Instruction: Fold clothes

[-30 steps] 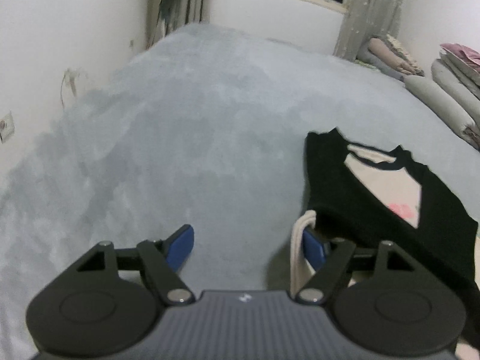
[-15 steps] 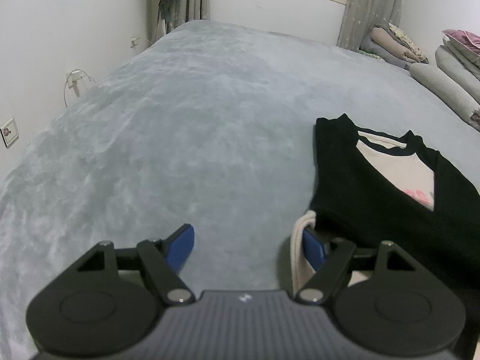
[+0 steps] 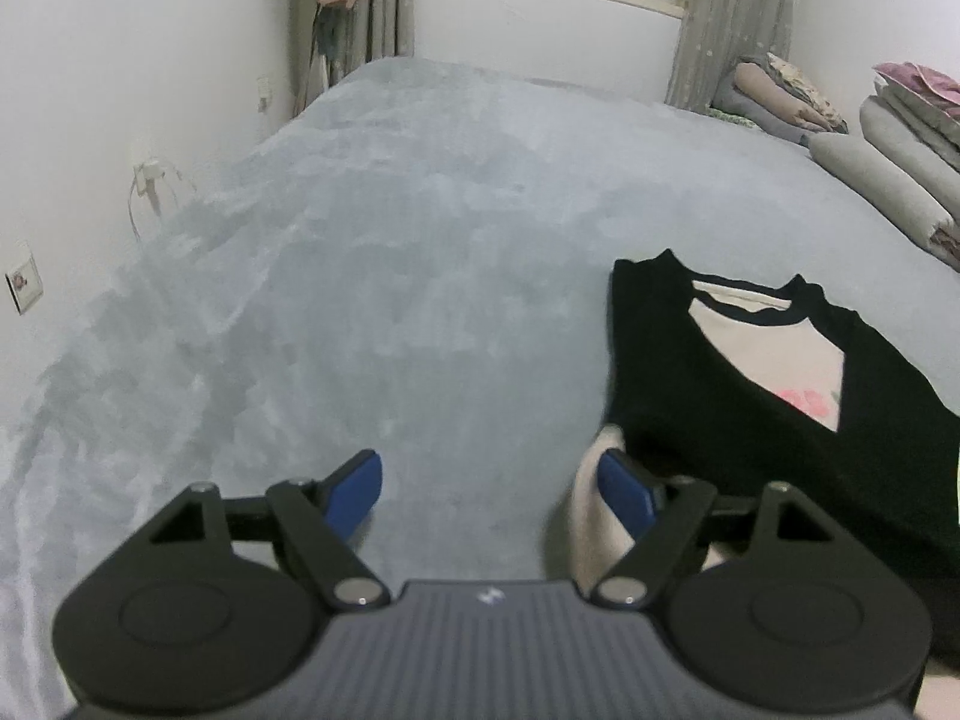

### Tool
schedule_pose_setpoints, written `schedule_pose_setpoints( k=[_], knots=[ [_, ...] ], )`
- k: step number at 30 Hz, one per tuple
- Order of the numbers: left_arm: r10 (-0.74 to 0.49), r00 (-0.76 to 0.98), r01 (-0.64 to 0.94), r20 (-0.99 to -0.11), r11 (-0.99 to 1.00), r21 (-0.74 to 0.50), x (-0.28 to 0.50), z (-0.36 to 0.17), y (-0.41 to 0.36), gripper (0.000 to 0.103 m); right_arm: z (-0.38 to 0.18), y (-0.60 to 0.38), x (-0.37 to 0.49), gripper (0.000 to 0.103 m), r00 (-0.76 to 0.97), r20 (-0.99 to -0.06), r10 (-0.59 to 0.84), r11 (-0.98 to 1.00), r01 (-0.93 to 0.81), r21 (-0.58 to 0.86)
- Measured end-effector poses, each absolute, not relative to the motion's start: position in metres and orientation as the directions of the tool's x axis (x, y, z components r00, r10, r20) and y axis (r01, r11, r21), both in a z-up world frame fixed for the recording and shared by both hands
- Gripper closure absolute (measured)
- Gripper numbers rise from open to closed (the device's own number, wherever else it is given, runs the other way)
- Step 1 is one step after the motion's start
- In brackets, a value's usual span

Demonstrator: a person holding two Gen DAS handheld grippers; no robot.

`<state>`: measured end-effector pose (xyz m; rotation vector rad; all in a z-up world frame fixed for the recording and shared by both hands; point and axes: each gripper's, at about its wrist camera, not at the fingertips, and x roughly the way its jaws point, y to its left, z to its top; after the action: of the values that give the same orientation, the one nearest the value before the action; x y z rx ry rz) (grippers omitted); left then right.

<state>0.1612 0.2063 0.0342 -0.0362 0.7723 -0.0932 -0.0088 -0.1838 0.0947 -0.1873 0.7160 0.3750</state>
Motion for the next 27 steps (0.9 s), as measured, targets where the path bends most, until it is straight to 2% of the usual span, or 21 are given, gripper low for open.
schedule_pose_setpoints(
  k=[3,5,6,8,10,14,16,18,21,23,27],
  knots=[
    [-0.105,0.715,0.071,-0.691,0.994,-0.077,0.159,0.039,0.21,0.023,0.085,-0.172,-0.009,0.067,0.655,-0.696,0.296,0.893,-0.449,-0.043],
    [-0.119,0.717,0.062,-0.687,0.992,-0.107,0.158,0.041,0.215,0.023,0.079,-0.164,-0.01,0.084,0.629,-0.712,0.312,0.875,-0.483,-0.043],
    [-0.147,0.724,0.079,-0.674,0.988,-0.132,0.158,0.043,0.214,0.023,0.076,-0.159,-0.01,0.097,0.615,-0.721,0.319,0.865,-0.499,-0.043],
    [-0.196,0.735,0.123,-0.649,0.98,-0.157,0.157,0.045,0.206,0.023,0.07,-0.151,-0.01,0.097,0.588,-0.737,0.333,0.845,-0.532,-0.043],
    [-0.196,0.732,0.158,-0.653,0.98,-0.117,0.159,0.043,0.188,0.023,0.069,-0.147,-0.016,0.097,0.583,-0.744,0.326,0.838,-0.543,-0.057],
    [-0.073,0.684,0.152,-0.725,0.988,0.043,0.171,0.015,0.157,0.022,0.068,-0.152,-0.016,0.092,0.549,-0.751,0.367,0.84,-0.542,0.015],
    [-0.075,0.676,0.128,-0.733,0.992,0.016,0.173,0.009,0.164,0.014,0.073,-0.154,-0.016,0.086,0.533,-0.736,0.418,0.829,-0.555,0.069],
    [-0.08,0.675,0.104,-0.733,0.995,-0.013,0.173,0.01,0.173,0.013,0.087,-0.162,-0.015,0.084,0.539,-0.691,0.481,0.818,-0.56,0.132],
    [-0.059,0.687,0.09,-0.724,0.996,0.005,0.166,0.02,0.175,0.014,0.103,-0.172,-0.001,0.072,0.598,-0.643,0.478,0.839,-0.528,0.133],
    [-0.061,0.702,0.1,-0.709,0.995,0.013,0.159,0.03,0.171,0.014,0.097,-0.171,0.014,0.072,0.594,-0.658,0.462,0.845,-0.519,0.124],
    [-0.155,0.722,0.224,-0.674,0.974,0.016,0.14,0.047,0.138,0.014,0.085,-0.17,0.044,0.072,0.586,-0.688,0.428,0.858,-0.503,0.105]
  ],
)
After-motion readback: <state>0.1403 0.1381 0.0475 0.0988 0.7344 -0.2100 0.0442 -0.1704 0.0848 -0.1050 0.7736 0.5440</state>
